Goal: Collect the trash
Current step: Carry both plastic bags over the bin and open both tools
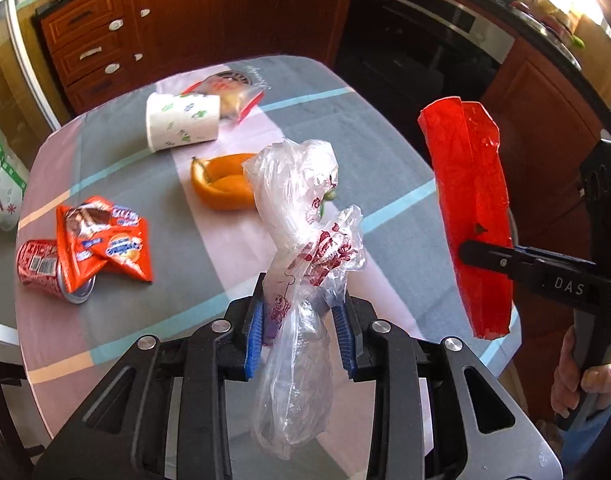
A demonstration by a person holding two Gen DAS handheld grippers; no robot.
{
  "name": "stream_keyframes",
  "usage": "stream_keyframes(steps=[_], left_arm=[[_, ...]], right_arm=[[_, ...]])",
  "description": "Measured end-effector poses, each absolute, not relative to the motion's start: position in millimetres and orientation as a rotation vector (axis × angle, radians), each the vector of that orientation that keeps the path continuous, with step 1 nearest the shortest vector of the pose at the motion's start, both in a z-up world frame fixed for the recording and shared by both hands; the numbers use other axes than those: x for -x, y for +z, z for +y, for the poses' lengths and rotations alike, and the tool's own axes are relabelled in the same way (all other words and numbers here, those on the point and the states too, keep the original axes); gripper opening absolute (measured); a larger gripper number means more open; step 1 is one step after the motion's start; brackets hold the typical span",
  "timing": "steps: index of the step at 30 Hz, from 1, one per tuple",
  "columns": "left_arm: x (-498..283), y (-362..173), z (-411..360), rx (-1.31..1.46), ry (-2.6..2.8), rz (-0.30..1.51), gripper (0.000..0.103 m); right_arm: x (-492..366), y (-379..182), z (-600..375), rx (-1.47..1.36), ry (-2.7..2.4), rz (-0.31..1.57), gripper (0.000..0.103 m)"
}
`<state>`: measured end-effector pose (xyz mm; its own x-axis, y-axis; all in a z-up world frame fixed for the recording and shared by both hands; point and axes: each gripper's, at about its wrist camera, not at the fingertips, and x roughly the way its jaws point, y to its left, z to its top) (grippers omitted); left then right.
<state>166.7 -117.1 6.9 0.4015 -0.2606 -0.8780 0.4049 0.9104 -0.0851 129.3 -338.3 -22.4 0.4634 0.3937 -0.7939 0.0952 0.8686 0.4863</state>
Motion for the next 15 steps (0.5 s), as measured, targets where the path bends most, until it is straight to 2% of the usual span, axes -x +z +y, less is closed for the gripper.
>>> stream_keyframes(steps=[7,15], left_arm=[[-168,18,-207,-0.219,-0.550,1.059,0.032],[-167,7,-308,-0.310,-0.668,1.086,0.033]], right_arm=[[-109,-15,-432,-0.579,0.050,1.017,0.024],[-95,-32,-510,-0.644,-0.068,1.020,0.025]])
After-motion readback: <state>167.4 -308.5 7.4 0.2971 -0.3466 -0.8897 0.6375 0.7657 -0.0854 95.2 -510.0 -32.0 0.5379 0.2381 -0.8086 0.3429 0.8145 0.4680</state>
